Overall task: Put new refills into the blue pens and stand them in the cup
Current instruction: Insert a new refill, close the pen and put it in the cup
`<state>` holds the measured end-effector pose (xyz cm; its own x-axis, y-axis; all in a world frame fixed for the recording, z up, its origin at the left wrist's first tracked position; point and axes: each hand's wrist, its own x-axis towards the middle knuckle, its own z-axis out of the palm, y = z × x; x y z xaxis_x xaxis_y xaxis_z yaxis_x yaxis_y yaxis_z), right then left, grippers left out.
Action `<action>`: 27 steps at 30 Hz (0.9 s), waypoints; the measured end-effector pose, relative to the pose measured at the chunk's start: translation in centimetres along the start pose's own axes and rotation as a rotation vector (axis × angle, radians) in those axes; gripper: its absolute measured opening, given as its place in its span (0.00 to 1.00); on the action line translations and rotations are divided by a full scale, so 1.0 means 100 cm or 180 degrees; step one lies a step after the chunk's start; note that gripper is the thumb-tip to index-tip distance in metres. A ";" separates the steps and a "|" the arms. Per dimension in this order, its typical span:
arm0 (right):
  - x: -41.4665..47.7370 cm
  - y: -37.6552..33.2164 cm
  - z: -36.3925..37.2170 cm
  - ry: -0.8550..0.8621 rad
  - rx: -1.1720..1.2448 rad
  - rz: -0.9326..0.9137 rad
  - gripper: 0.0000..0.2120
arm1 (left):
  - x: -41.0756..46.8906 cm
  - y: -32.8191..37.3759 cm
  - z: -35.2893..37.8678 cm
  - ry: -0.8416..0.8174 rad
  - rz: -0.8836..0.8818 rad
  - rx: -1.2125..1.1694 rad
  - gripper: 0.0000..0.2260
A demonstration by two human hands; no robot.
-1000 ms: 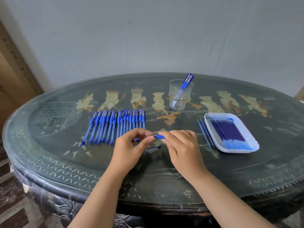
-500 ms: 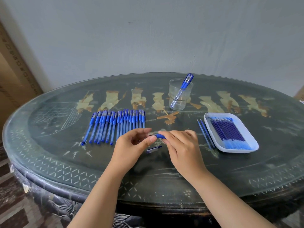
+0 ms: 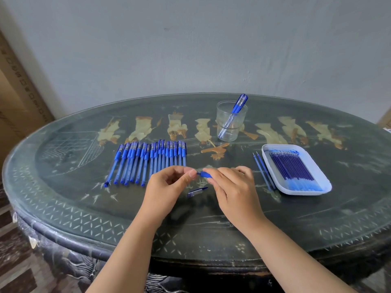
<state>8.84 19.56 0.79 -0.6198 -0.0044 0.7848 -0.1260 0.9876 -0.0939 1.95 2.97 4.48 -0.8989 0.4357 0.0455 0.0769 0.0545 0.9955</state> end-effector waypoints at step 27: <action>-0.001 0.001 0.001 0.0041 0.0012 0.0176 0.13 | 0.005 -0.027 -0.024 0.0071 0.1094 0.2425 0.04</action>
<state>8.80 19.66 0.67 -0.6158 0.0520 0.7862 -0.0949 0.9857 -0.1396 0.28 0.86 2.00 -0.7799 0.5216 0.3460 0.6117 0.5178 0.5981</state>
